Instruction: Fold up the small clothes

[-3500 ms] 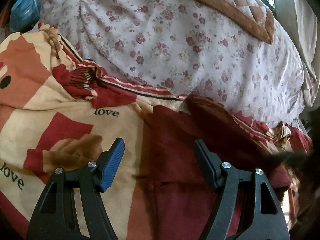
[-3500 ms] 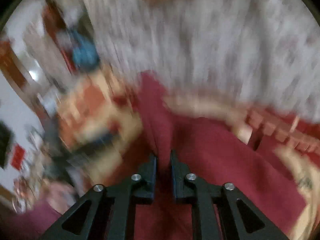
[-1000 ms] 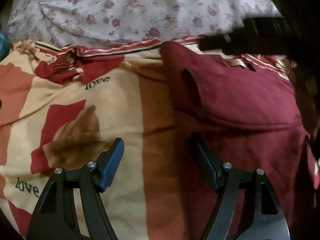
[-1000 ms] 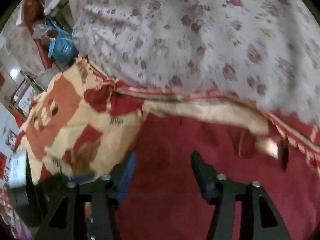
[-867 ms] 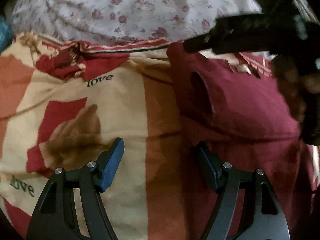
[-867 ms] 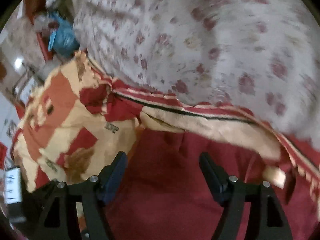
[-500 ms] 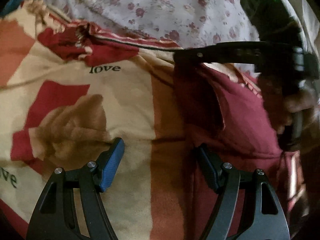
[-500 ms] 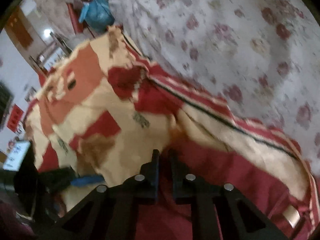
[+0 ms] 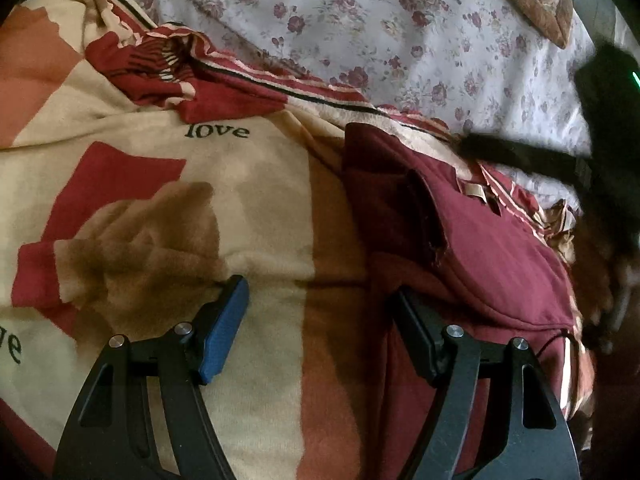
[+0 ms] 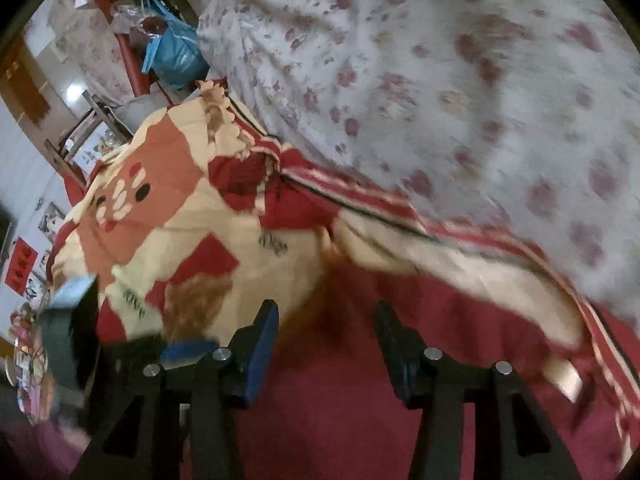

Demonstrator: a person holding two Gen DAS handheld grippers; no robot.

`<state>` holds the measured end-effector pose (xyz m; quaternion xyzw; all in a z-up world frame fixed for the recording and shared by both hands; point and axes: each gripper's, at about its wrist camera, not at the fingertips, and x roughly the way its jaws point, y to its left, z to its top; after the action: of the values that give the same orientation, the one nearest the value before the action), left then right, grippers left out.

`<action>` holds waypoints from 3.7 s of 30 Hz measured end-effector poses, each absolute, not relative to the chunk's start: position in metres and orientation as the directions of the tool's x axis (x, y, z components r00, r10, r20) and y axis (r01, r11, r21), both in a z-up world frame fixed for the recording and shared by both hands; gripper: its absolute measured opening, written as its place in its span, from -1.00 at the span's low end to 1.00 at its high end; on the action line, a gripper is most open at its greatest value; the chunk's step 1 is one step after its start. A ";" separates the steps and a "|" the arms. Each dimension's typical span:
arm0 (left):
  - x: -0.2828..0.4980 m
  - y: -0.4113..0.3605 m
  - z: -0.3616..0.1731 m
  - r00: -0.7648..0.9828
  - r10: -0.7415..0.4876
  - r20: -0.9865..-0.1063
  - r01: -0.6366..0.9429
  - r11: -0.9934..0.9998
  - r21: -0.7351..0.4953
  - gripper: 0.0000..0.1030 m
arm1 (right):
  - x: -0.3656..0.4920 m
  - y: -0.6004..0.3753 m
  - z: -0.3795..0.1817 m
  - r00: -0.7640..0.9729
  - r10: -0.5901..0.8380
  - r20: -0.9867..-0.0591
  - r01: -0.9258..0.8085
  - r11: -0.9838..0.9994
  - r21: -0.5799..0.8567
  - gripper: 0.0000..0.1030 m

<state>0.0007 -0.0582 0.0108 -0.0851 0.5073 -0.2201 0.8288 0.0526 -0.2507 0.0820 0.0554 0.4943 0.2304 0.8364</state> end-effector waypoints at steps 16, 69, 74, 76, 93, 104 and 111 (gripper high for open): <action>-0.018 -0.074 0.041 0.546 -0.426 -0.721 0.346 0.899 -0.269 0.43 | -0.134 -0.431 0.086 0.488 -0.110 -0.866 0.340 0.938 0.073 0.48; -0.225 -0.033 0.020 0.361 -0.367 -0.857 0.344 0.907 -0.243 0.43 | -0.372 -0.368 0.055 0.308 0.438 -0.845 0.005 0.887 0.461 0.51; -0.237 -0.028 0.014 0.321 -0.373 -0.870 0.358 0.899 -0.253 0.43 | -0.376 -0.350 0.032 0.250 0.426 -0.869 0.005 0.897 0.441 0.51; -0.238 -0.027 0.012 0.298 -0.382 -0.875 0.368 0.892 -0.263 0.43 | -0.372 -0.350 0.028 0.251 0.448 -0.858 0.019 0.884 0.467 0.51; -0.259 -0.049 0.005 0.205 -0.381 -0.902 0.456 0.852 -0.256 -0.41 | -0.374 -0.338 0.021 0.260 0.487 -0.834 -0.031 0.867 0.497 -0.58; -0.231 -0.039 0.080 0.347 -0.580 -0.737 0.441 0.794 -0.418 -0.90 | -0.357 -0.368 0.090 0.468 0.580 -0.667 -0.133 0.792 0.596 -0.76; -0.163 -0.062 0.117 0.447 -0.606 -0.658 0.427 0.791 -0.438 -0.90 | -0.297 -0.411 0.118 0.615 0.529 -0.585 -0.094 0.786 0.611 -0.77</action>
<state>-0.1632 -0.0625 0.1170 -0.1046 0.4275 -0.3059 0.8442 -0.2970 -0.4110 0.1180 0.2720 0.3995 0.1818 0.8564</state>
